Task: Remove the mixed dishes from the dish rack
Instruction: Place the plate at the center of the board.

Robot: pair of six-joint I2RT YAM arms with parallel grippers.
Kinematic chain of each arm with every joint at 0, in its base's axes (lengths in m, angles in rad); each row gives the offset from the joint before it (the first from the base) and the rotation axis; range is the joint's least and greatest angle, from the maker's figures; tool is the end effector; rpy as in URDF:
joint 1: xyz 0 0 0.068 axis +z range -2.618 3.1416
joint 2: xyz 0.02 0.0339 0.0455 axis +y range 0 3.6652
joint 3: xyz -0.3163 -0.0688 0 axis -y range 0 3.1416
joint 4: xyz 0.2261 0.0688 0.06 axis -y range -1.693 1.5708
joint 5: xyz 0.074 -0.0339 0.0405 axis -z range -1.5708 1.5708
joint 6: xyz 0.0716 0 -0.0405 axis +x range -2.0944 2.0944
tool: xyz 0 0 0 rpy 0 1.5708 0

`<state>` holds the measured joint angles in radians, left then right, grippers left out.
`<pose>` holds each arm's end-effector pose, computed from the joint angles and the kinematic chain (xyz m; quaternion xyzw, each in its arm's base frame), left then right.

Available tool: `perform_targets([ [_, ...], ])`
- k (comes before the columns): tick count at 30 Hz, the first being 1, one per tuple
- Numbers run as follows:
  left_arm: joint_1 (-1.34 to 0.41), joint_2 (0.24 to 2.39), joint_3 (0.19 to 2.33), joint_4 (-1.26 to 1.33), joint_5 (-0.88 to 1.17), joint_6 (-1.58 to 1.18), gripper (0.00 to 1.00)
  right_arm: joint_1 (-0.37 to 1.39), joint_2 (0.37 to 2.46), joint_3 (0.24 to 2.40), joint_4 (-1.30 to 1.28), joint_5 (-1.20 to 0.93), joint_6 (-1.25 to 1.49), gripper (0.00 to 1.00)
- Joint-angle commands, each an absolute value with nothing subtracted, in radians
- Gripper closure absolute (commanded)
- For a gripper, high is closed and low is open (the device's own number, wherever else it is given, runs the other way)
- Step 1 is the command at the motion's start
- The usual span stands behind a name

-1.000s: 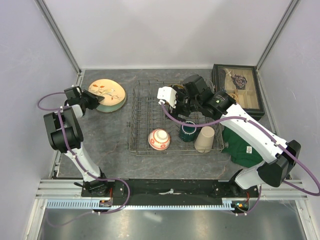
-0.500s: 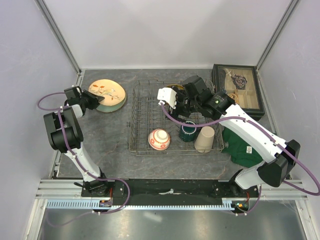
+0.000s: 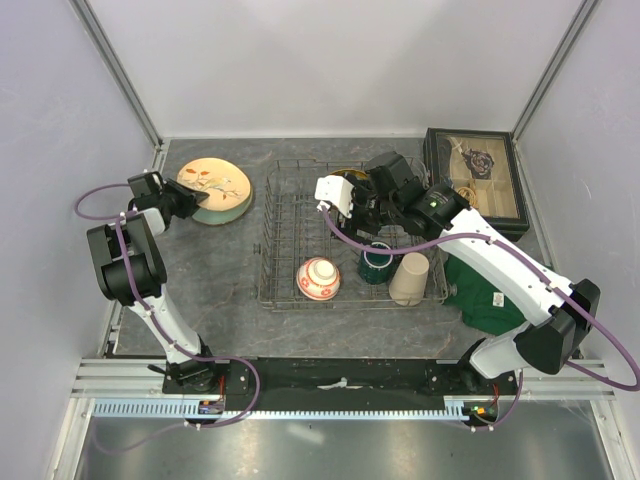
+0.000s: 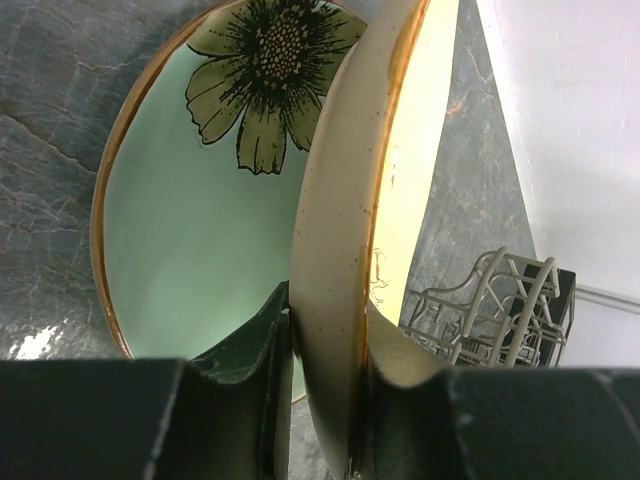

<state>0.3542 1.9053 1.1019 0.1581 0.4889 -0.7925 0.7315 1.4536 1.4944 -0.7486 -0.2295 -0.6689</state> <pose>0.4184 0.1189 0.2087 -0.3802 0.7880 -0.3056 0.3757 0.2240 0.2230 0.4034 -0.6181 0.6592 0.1170 0.4120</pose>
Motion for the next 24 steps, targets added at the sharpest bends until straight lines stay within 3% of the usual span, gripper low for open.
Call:
perform_targets([
  [1, 0.359, 1.891, 1.172, 0.262, 0.558, -0.816, 0.85, 0.727, 1.419, 1.488, -0.719, -0.229, -0.670, 0.11],
  [24, 0.359, 1.908, 1.183, 0.241, 0.551, -0.799, 0.81, 0.723, 1.431, 1.493, -0.718, -0.229, -0.672, 0.11],
])
